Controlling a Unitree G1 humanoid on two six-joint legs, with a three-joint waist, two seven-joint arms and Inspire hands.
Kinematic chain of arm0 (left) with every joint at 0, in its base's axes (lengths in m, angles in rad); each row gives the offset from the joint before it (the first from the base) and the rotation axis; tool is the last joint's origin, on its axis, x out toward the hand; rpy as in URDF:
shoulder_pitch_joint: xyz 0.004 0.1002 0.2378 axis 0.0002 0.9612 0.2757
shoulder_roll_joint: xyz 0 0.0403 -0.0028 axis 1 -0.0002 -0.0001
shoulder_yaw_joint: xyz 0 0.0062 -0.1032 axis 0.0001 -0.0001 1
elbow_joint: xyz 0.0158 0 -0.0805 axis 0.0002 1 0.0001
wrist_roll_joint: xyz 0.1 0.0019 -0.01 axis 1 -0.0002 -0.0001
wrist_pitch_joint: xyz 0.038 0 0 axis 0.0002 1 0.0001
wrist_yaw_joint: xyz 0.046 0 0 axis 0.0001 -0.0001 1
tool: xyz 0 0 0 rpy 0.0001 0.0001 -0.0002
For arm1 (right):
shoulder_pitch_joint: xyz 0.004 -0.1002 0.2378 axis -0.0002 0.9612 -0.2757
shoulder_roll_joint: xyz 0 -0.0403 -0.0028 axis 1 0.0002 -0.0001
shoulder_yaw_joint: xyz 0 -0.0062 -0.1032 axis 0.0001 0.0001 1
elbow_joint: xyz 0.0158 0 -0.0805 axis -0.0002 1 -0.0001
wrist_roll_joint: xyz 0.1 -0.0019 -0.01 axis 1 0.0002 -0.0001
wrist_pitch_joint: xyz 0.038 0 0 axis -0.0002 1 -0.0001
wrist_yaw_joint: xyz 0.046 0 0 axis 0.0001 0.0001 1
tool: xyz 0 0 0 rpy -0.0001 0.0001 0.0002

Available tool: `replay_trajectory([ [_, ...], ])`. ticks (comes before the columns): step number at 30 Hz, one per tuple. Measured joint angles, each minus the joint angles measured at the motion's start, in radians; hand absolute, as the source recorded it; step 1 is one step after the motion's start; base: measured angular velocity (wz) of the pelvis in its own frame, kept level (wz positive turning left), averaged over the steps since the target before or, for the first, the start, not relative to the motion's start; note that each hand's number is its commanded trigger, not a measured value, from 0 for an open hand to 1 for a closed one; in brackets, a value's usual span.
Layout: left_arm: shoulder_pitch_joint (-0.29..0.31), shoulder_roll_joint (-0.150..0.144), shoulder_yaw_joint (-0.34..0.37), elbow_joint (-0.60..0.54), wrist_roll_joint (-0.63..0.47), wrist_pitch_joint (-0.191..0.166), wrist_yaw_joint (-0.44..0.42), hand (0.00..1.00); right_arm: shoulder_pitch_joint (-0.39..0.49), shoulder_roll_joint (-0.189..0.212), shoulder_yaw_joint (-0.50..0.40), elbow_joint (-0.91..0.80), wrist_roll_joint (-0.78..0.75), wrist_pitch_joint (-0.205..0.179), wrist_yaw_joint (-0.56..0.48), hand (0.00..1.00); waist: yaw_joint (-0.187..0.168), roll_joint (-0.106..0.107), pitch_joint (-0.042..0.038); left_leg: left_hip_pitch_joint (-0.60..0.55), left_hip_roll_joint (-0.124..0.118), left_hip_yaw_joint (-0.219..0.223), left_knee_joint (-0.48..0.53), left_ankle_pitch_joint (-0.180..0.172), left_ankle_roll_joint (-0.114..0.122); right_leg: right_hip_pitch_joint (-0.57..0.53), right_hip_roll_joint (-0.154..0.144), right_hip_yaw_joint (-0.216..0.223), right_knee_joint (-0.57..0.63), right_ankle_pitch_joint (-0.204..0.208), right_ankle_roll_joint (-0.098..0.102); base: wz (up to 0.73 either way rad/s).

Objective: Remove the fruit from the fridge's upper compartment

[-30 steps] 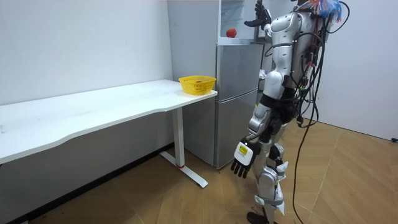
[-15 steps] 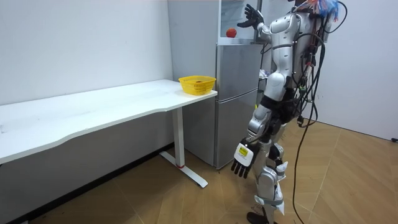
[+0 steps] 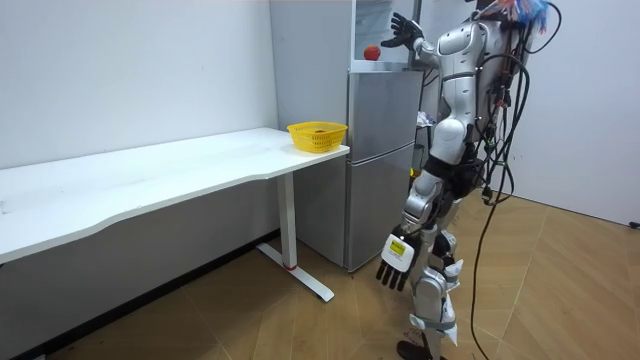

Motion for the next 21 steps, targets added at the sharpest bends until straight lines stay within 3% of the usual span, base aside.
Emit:
replay_trajectory([
  [5,0.000,-0.001,-0.001,-0.001,0.000,0.013,0.006,0.00,-0.054,-0.016,0.040,0.065,-0.001,0.032,0.023,0.00,0.000,-0.001,-0.0002,-0.003,0.000,-0.005,-0.001,-0.001,0.000,0.000,0.000,-0.002,0.000,0.000,0.000,0.02],
  [11,0.001,-0.001,-0.001,-0.001,0.000,0.036,0.013,0.00,-0.071,-0.035,0.070,0.067,-0.004,0.039,0.059,0.00,-0.001,-0.004,-0.0027,-0.006,0.001,-0.010,-0.001,-0.001,0.000,0.000,0.000,-0.009,-0.001,0.000,0.000,0.03],
  [21,0.003,-0.001,0.000,-0.005,0.005,0.065,0.014,0.00,-0.077,-0.049,0.071,0.143,-0.005,0.096,0.119,0.00,0.003,-0.013,-0.0116,-0.019,0.000,-0.021,0.010,-0.001,0.000,0.001,-0.007,-0.032,-0.001,0.000,0.000,0.04],
])
